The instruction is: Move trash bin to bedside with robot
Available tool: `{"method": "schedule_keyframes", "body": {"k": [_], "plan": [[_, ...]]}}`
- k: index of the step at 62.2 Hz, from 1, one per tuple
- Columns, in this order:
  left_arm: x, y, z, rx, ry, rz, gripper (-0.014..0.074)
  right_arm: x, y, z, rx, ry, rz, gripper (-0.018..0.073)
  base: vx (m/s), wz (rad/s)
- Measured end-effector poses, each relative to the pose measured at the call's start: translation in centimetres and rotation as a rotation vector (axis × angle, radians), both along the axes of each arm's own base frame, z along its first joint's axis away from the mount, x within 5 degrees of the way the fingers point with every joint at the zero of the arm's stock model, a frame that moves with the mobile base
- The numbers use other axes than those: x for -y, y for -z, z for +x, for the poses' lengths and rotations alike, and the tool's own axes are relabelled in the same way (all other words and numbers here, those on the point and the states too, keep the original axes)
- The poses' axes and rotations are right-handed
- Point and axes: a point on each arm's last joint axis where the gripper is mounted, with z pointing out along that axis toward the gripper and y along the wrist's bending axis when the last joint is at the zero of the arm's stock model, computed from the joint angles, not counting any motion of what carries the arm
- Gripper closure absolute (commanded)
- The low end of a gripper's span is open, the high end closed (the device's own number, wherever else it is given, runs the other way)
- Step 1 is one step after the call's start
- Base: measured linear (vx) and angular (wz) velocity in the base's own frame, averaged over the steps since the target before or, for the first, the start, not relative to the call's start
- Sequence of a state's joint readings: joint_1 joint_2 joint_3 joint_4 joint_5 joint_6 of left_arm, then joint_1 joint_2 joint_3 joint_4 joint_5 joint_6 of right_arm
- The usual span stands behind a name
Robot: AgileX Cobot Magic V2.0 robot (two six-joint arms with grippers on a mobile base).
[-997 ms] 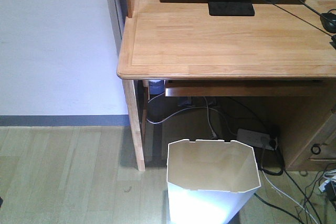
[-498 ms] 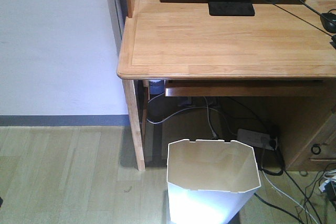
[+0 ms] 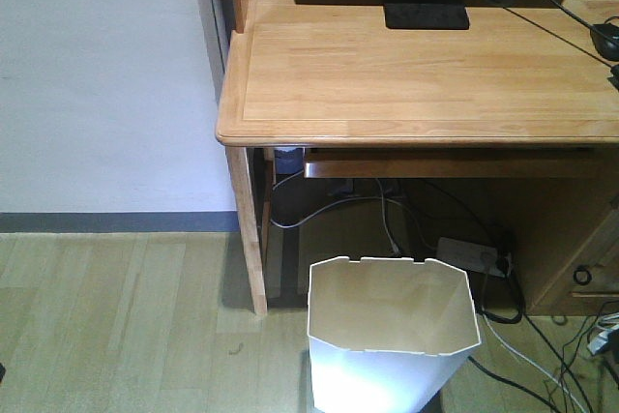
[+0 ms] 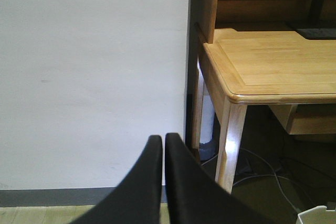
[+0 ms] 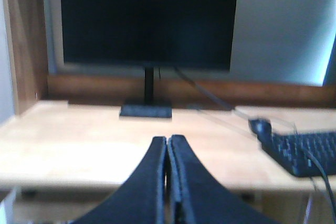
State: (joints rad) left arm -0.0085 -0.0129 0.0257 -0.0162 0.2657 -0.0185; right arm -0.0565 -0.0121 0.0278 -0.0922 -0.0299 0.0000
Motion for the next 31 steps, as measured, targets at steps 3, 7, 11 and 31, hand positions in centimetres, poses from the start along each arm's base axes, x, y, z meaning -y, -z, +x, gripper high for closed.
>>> {"method": "schedule_keyframes", "body": {"k": [3, 7, 11, 31], "plan": [[0.0, 0.0, 0.0, 0.000, 0.000, 0.000, 0.0602, 0.0, -0.5, -0.1, 0.051, -0.005, -0.003, 0.0568, 0.00, 0.00], [0.0, 0.0, 0.0, 0.000, 0.000, 0.000, 0.0602, -0.1, -0.9, -0.1, 0.099, -0.010, 0.002, 0.0568, 0.00, 0.00], [0.0, 0.0, 0.0, 0.000, 0.000, 0.000, 0.0602, -0.1, -1.3, -0.2, 0.120, -0.013, 0.008, 0.0568, 0.00, 0.00], [0.0, 0.0, 0.0, 0.000, 0.000, 0.000, 0.0602, 0.1, -7.2, 0.9, 0.005, 0.002, 0.037, 0.0568, 0.00, 0.00]]}}
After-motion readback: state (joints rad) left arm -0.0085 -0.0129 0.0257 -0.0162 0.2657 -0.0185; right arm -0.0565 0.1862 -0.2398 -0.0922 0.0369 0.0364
